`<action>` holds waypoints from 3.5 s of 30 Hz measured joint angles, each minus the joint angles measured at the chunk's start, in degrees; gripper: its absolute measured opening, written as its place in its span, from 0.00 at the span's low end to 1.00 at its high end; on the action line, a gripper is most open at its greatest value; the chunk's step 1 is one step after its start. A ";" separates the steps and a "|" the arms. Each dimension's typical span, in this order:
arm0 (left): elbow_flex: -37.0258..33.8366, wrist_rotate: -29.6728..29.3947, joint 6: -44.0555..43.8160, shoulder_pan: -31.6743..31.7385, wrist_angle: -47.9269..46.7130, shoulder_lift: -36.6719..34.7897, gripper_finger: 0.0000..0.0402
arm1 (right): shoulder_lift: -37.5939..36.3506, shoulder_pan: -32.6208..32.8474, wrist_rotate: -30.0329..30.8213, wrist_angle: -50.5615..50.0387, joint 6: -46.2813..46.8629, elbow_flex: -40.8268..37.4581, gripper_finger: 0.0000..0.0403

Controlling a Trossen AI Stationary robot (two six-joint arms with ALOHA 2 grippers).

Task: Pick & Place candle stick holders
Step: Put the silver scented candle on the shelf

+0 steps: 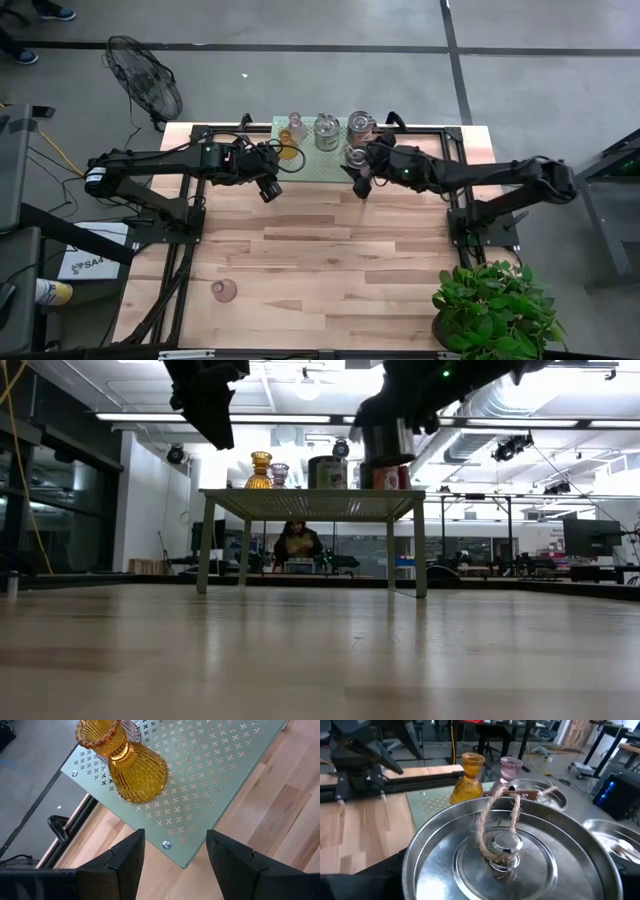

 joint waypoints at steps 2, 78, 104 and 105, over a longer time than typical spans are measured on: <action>0.00 0.02 0.00 0.00 -0.02 0.00 0.51 | 1.54 -0.01 0.32 2.55 -0.10 -0.01 0.85; 0.00 7.93 -0.02 -0.02 0.00 0.00 0.51 | 14.27 -2.37 9.75 12.31 7.42 -0.07 0.98; 0.02 7.96 -0.02 -0.02 0.03 0.00 0.51 | 8.62 -2.10 9.63 11.33 4.00 -0.04 0.98; 0.02 7.96 -0.02 -0.01 0.04 0.00 0.51 | 8.38 -2.10 9.62 11.33 3.98 -0.04 0.98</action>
